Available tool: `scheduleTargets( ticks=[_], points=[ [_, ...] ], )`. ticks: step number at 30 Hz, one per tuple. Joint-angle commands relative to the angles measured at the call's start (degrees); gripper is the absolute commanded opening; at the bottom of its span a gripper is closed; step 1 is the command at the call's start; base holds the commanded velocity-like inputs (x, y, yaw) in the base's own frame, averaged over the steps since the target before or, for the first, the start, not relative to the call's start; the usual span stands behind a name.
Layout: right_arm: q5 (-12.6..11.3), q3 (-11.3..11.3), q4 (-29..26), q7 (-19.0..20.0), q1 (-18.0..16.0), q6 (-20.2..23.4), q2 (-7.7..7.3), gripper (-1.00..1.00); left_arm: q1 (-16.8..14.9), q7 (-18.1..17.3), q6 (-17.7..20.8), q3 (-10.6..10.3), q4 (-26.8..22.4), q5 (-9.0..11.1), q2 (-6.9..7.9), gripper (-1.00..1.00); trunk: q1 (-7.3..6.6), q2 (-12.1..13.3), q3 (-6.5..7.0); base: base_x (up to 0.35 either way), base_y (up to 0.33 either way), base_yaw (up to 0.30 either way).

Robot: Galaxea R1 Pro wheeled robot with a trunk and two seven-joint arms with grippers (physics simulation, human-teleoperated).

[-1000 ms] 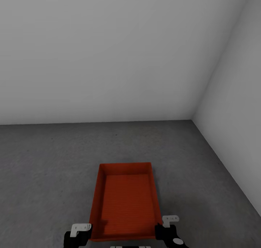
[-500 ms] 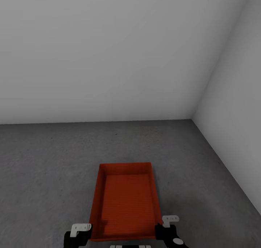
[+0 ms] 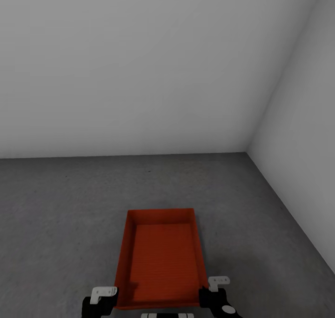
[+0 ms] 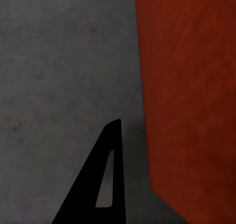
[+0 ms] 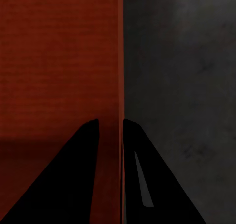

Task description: Move the two storage containers from the living room to the garage. In the garage, place one container on the floor and stack the other container on top of it (either order is fine).

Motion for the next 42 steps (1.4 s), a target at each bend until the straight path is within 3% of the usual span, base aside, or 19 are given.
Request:
scheduleTargets(
  ticks=[1, 8, 13, 22, 27, 39, 42],
  points=[
    [0.0, -0.2, 0.0, -0.5, 0.0, -0.2, -0.03, -1.00, 0.0, 0.4, -0.1, 1.0, 0.0, 0.6, 0.73, -1.00, -0.01, 0.0, -0.04, 0.000, 0.000, 0.000],
    [0.0, -0.2, 0.0, -0.5, 0.0, -0.2, -0.03, -1.00, 0.0, 0.4, -0.1, 1.0, 0.0, 0.6, 0.73, -1.00, -0.01, 0.0, -0.04, 0.000, 0.000, 0.000],
    [0.0, -0.2, 0.0, -0.5, 0.0, -0.2, -0.03, -1.00, 0.0, 0.4, -0.1, 1.0, 0.0, 0.6, 0.73, -1.00, 1.09, -2.0, -0.93, 0.000, 0.000, 0.000],
    [0.0, -0.2, 0.0, -0.5, 0.0, -0.2, -0.03, -1.00, 0.0, 0.4, -0.1, 1.0, 0.0, 0.6, 0.73, -1.00, 1.09, -2.0, -0.93, 0.000, 0.000, 0.000],
    [0.0, -0.2, 0.0, -0.5, 0.0, -0.2, -0.03, -1.00, 0.0, 0.4, -0.1, 1.0, 0.0, 0.6, 0.73, -1.00, 2.19, -4.0, -1.83, 0.000, 0.000, 0.000],
    [0.0, -0.2, 0.0, -0.5, 0.0, -0.2, -0.03, -1.00, 0.0, 0.4, -0.1, 1.0, 0.0, 0.6, 0.73, -1.00, 2.19, -4.0, -1.83, 0.000, 0.000, 0.000],
    [0.0, -0.2, 0.0, -0.5, 0.0, -0.2, -0.03, -1.00, 0.0, 0.4, -0.1, 1.0, 0.0, 0.6, 0.73, -1.00, 2.84, -5.2, -2.37, 0.000, 0.000, 0.000]
  ],
)
